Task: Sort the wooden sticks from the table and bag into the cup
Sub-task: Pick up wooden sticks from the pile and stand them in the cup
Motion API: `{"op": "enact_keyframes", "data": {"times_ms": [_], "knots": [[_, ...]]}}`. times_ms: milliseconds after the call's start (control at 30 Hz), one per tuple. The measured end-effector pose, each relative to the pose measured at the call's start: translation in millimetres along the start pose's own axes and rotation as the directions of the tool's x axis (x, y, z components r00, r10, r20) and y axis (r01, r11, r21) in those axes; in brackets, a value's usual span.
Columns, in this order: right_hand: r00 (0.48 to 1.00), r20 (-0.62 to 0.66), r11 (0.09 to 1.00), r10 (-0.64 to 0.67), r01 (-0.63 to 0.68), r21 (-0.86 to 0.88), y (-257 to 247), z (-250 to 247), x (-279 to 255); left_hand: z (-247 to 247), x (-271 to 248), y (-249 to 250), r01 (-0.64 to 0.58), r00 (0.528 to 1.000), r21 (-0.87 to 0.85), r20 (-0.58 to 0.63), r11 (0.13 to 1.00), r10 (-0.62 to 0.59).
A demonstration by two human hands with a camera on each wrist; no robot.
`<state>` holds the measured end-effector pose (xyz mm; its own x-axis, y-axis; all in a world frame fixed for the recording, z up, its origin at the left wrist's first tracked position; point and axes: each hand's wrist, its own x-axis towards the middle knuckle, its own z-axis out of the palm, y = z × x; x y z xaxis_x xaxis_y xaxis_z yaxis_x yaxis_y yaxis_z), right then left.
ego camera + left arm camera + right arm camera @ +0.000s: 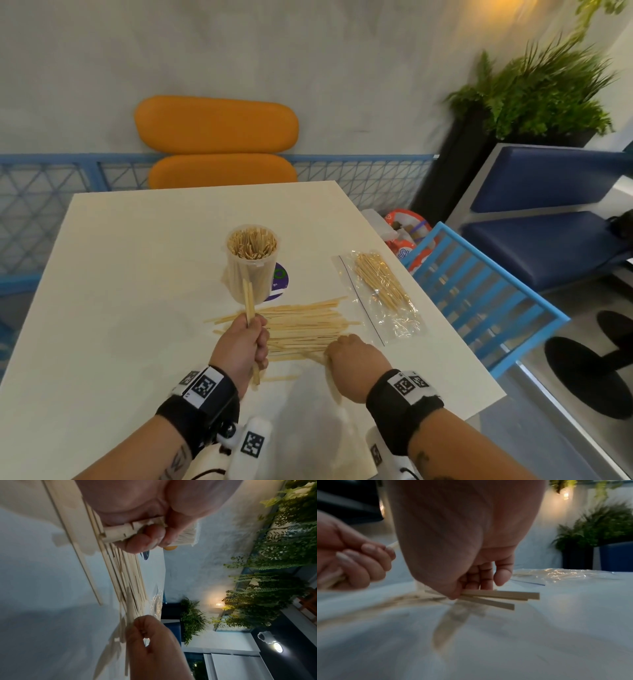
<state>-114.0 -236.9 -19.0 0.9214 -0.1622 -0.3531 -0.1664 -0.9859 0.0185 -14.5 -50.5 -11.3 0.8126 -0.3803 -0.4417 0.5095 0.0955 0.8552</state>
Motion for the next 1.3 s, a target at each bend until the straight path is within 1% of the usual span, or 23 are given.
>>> {"op": "enact_keyframes", "data": {"times_ms": [33, 67, 100, 167, 233, 300, 367, 467, 533, 567, 667, 733, 767, 800, 867, 900, 933, 967, 1033, 1067, 1167, 1233, 1300], "knots": [[1.000, -0.022, 0.997, 0.020, -0.018, 0.068, 0, -4, 1, 4, -1, 1, 0.005, 1.000, 0.008, 0.015, 1.000, -0.005], [0.997, -0.050, 0.984, 0.051, -0.042, 0.176, 0, -11, 0, 8, -3, 3, 0.015, 0.999, 0.010, 0.031, 1.000, -0.015], [0.993, -0.087, 0.949, 0.085, -0.054, 0.312, -2, -21, 0, 13, -5, 5, 0.026, 0.999, 0.003, 0.047, 1.000, -0.026], [0.984, -0.118, 0.832, 0.137, -0.049, 0.552, -9, -42, 0, 25, -7, 8, 0.040, 0.995, -0.021, 0.092, 0.999, -0.037], [0.981, -0.121, 0.745, 0.149, -0.031, 0.666, -20, -60, 4, 37, -9, 9, 0.042, 0.989, -0.026, 0.144, 0.999, -0.037], [0.979, -0.117, 0.699, 0.164, -0.032, 0.714, -30, -73, 6, 45, -9, 8, 0.039, 0.983, -0.036, 0.180, 0.999, -0.031], [0.970, -0.108, 0.672, 0.219, -0.070, 0.737, -33, -79, 8, 49, -7, 6, 0.049, 0.982, -0.059, 0.187, 0.997, -0.037], [0.960, -0.084, 0.631, 0.266, -0.107, 0.769, -34, -73, 10, 49, -5, 4, 0.073, 0.974, -0.067, 0.219, 0.995, -0.057], [0.952, -0.081, 0.552, 0.294, -0.099, 0.828, -32, -68, 11, 49, -6, 4, 0.103, 0.965, -0.073, 0.247, 0.992, -0.083], [0.950, -0.094, 0.530, 0.296, -0.081, 0.844, -30, -67, 11, 49, -8, 4, 0.118, 0.963, -0.069, 0.253, 0.991, -0.097], [0.955, -0.127, 0.584, 0.270, -0.058, 0.809, -21, -72, 12, 48, -10, 7, 0.118, 0.966, -0.016, 0.235, 0.993, -0.111], [0.933, -0.176, 0.591, 0.315, -0.048, 0.805, -18, -81, 12, 47, -9, 9, 0.086, 0.970, 0.038, 0.225, 0.996, -0.093], [0.916, -0.201, 0.561, 0.347, -0.031, 0.827, -18, -88, 11, 47, -9, 9, 0.079, 0.970, 0.066, 0.227, 0.995, -0.092], [0.907, -0.205, 0.511, 0.368, -0.014, 0.859, -18, -93, 12, 48, -9, 8, 0.075, 0.968, 0.092, 0.234, 0.993, -0.095], [0.917, -0.177, 0.389, 0.356, 0.027, 0.921, -22, -103, 14, 51, -13, 8, 0.066, 0.958, 0.139, 0.268, 0.988, -0.102], [0.923, -0.175, 0.368, 0.342, 0.040, 0.929, -25, -104, 17, 54, -15, 9, 0.059, 0.951, 0.165, 0.292, 0.985, -0.106], [0.927, -0.186, 0.379, 0.325, 0.052, 0.924, -28, -103, 20, 56, -17, 10, 0.051, 0.943, 0.192, 0.313, 0.980, -0.110], [0.930, -0.202, 0.426, 0.306, 0.056, 0.903, -31, -102, 22, 59, -19, 12, 0.046, 0.939, 0.211, 0.325, 0.976, -0.115], [0.932, -0.234, 0.549, 0.275, 0.048, 0.835, -33, -99, 27, 62, -21, 16, 0.050, 0.938, 0.222, 0.325, 0.974, -0.122], [0.930, -0.246, 0.570, 0.272, 0.050, 0.820, -34, -99, 27, 62, -21, 18, 0.053, 0.937, 0.219, 0.326, 0.974, -0.124], [0.941, -0.231, 0.530, 0.248, 0.068, 0.845, -33, -101, 29, 60, -21, 22, 0.038, 0.938, 0.206, 0.331, 0.978, -0.106], [0.956, -0.222, 0.525, 0.191, 0.091, 0.846, -33, -102, 30, 58, -19, 24, 0.020, 0.946, 0.197, 0.313, 0.980, -0.083], [0.957, -0.238, 0.523, 0.164, 0.120, 0.844, -33, -103, 31, 56, -16, 28, 0.002, 0.951, 0.192, 0.303, 0.981, -0.061]]}}
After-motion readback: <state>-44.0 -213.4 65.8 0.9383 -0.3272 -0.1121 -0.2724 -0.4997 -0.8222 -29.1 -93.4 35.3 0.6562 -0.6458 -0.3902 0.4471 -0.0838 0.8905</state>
